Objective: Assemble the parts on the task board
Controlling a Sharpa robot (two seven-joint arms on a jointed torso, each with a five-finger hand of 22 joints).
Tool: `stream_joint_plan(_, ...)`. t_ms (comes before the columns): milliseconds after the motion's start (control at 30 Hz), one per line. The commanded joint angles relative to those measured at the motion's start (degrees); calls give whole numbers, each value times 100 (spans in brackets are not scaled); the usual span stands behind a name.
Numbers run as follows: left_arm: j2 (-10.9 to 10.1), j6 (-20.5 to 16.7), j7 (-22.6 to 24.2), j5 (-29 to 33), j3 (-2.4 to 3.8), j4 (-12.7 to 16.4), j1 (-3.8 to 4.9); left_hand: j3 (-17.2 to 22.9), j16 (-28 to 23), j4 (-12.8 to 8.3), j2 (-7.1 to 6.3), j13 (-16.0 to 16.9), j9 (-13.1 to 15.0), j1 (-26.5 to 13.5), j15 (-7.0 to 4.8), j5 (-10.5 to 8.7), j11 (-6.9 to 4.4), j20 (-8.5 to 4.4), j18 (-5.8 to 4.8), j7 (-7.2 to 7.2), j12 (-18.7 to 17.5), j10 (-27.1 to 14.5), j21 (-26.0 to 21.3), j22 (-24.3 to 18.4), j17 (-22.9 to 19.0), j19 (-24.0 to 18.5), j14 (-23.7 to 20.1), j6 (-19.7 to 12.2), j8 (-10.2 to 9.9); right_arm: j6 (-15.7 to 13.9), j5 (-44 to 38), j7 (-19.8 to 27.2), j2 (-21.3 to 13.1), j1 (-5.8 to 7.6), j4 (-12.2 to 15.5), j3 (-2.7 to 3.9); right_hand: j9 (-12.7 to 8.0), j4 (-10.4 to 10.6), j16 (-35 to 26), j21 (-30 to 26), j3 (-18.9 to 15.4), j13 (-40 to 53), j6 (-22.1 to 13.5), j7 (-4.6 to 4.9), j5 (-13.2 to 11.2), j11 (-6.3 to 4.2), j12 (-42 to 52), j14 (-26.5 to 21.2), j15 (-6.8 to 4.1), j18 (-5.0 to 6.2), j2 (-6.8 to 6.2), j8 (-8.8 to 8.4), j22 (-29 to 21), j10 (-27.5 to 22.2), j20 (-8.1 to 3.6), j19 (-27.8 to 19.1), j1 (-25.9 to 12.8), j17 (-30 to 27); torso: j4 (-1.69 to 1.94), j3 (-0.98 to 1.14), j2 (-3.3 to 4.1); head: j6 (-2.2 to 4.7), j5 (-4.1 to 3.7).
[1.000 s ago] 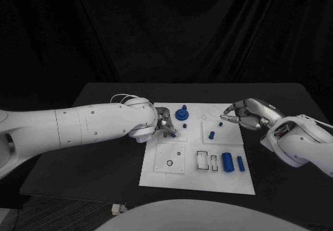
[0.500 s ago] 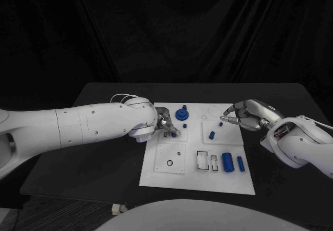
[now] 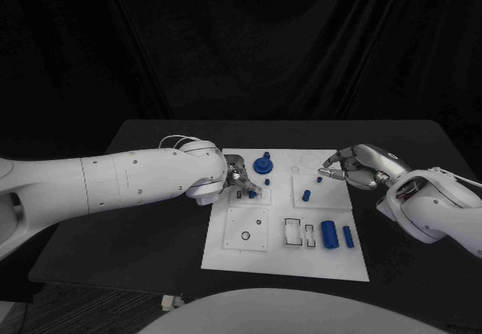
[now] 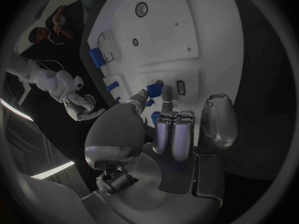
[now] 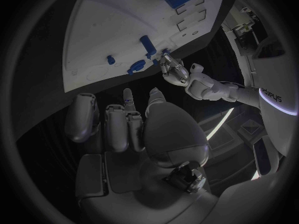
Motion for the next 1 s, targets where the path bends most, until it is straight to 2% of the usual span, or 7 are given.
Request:
stream_joint_plan(33,10,5,17,29,3,-3,-1,-44,35,6,44,1506,23,12,-1,-32,31,17,86,7,-3,607,-20,980,1507,86,595,-52,35,32,-10,-51,-8,-17,8,3,-1,0,-6,-20,-47,978,30,0,19,33,-30,266,16,85,-6,22,920,351,-2,10,55,19,-5,1,0,-1,7)
stream_joint_plan(300,-4,-46,41,29,3,16,-1,-71,37,-102,132,1506,178,316,-10,-19,15,11,86,-16,-3,607,-24,981,1508,92,595,-136,133,38,-10,-49,3,-27,-1,3,-1,0,-6,-20,-47,978,30,0,19,33,-30,266,16,85,-6,22,920,351,-2,10,55,19,-2,-1,1,-1,20)
stream_joint_plan(567,-36,-87,107,29,3,58,-1,-83,37,-190,155,1506,224,531,-25,-33,-3,0,87,-36,-3,607,-32,980,1508,94,595,-140,165,44,-10,-47,11,-34,-11,3,-1,0,-6,-20,-47,978,30,0,19,33,-30,266,16,85,-6,22,920,351,-2,10,55,19,-1,-1,3,-1,17)
stream_joint_plan(800,-72,-159,241,29,3,98,-1,-26,37,-324,218,1506,179,839,-34,-31,-14,-11,92,-47,-3,607,-71,973,1508,85,595,-163,108,48,-10,-46,16,-37,-20,3,-1,0,-6,-20,-47,978,30,0,19,33,-30,266,16,85,-6,22,920,351,-2,10,55,19,-1,1,2,-1,23)
stream_joint_plan(900,-76,-156,283,29,3,103,-1,-13,12,-363,236,1506,79,954,-29,-28,-6,-10,94,-33,-3,607,-96,969,1494,76,590,-168,17,51,-10,-45,18,-38,-21,3,-1,0,-6,-20,-47,978,30,0,19,33,-30,266,16,85,-6,22,920,351,-2,10,55,19,-1,0,2,-1,23)
stream_joint_plan(1000,-75,-131,334,29,3,98,-1,-26,-39,-360,256,1506,-146,1025,5,-11,28,12,103,6,-3,607,-169,957,1465,48,578,-147,-163,54,-10,-45,20,-40,-23,3,-1,0,-6,-20,-47,978,30,0,19,33,-30,266,16,85,-6,22,920,351,-2,10,55,19,-1,0,1,-1,25)
